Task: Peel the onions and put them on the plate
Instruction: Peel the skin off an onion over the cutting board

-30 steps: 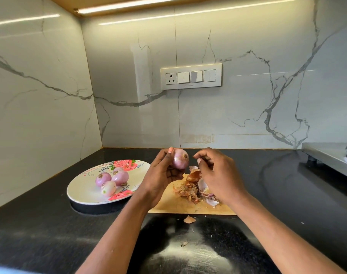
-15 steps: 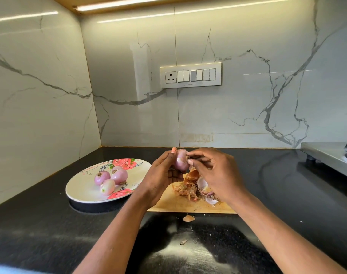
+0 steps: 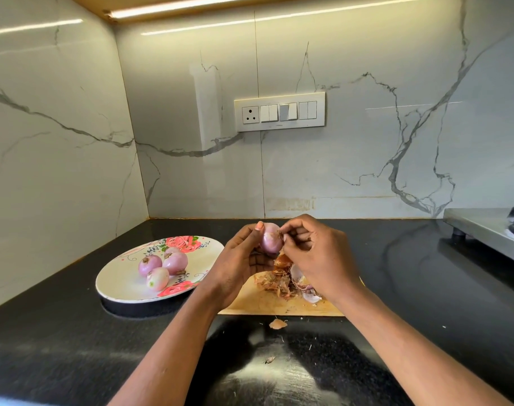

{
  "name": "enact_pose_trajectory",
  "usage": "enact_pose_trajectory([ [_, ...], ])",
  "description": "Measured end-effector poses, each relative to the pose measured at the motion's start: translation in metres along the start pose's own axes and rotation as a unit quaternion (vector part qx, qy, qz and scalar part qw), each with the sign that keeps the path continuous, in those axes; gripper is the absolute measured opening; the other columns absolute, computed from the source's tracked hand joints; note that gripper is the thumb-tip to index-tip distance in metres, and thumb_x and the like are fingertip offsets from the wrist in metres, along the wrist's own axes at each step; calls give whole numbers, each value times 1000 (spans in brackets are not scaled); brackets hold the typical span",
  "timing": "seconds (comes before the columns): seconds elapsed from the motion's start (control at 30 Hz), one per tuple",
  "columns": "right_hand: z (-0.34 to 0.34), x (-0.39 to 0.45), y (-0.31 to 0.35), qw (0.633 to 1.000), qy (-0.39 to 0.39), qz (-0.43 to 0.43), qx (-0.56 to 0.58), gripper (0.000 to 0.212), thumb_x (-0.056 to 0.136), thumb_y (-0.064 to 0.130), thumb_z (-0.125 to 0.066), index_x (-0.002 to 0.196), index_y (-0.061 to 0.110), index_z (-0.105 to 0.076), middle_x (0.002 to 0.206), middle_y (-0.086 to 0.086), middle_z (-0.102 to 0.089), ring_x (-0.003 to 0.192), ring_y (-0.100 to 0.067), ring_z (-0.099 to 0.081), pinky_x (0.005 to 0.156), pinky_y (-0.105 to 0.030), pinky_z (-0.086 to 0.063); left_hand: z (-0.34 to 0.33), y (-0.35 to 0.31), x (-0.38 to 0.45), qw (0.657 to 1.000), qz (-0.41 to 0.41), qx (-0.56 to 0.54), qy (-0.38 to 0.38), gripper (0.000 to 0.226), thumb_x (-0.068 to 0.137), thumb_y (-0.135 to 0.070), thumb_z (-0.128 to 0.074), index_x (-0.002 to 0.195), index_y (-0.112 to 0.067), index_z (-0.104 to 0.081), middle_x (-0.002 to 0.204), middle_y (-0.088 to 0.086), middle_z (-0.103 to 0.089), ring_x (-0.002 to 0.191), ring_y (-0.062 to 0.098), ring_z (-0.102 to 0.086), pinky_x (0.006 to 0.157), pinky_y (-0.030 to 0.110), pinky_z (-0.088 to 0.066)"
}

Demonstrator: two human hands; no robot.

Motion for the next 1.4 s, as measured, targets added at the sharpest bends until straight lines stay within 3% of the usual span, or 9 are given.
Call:
enact_pose_trajectory([
  [0.2, -3, -2, -1, 995, 50, -65, 48, 21, 89, 33, -77, 107, 23, -71, 95, 11, -75, 87, 1, -69, 74, -16, -57, 0, -5, -1, 999, -24, -27, 4, 34, 101, -29, -55, 130, -13, -61, 116, 17, -72, 96, 28, -73, 85, 34, -59],
  [0.47, -5, -4, 1, 994, 48, -73, 66, 26, 85, 25, -80, 106, 19, -66, 93, 8, -73, 86, 2, -69, 69, -13, -55, 0, -5, -1, 999, -34, -1, -5, 39, 94, -32, -61, 129, -13, -59, 114, 24, -71, 102, 35, -73, 91, 40, -59],
  [0.73, -4, 0, -8, 995, 57, -67, 42, 24, 90, 8, -73, 107, 23, -70, 101, 13, -74, 93, -1, -70, 84, -30, -60, -1, -6, 0, 999, -34, -29, -3, 40, 91, -35, -62, 123, -12, -60, 106, 20, -74, 94, 35, -74, 86, 37, -62],
  [0.93, -6, -3, -5, 992, 74, -84, 66, 25, 85, 31, -79, 106, 27, -66, 98, 12, -73, 91, 1, -69, 78, -18, -58, 2, -4, 0, 999, -34, -1, -10, 39, 93, -36, -61, 122, -10, -60, 104, 17, -76, 95, 33, -75, 86, 38, -61],
  [1.17, -7, -2, -7, 993, 76, -78, 44, 25, 89, 10, -74, 109, 24, -68, 100, 12, -73, 92, 1, -69, 83, -26, -60, 3, -4, 0, 999, -34, 11, -15, 33, 99, -34, -57, 120, -10, -59, 98, 18, -76, 89, 32, -75, 83, 36, -61],
  [1.3, -7, -3, -4, 992, 71, -83, 62, 22, 87, 28, -79, 105, 26, -66, 96, 11, -73, 89, 1, -68, 78, -19, -58, 3, -4, 0, 999, -37, 27, -15, 36, 95, -36, -59, 120, -10, -59, 101, 18, -76, 91, 32, -75, 84, 38, -61],
  [1.4, -7, -4, -4, 992, 69, -87, 67, 26, 85, 26, -81, 104, 24, -65, 93, 8, -73, 87, -1, -70, 76, -22, -60, 3, -3, 1, 998, -40, 43, -17, 38, 95, -37, -59, 122, -10, -59, 105, 22, -74, 94, 34, -75, 88, 42, -60],
])
Point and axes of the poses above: each hand's wrist, its own x-axis towards the middle knuckle, its own z-axis out of the back of the hand, y = z × x, the point moved 6 cm from there along x, towards the middle knuckle
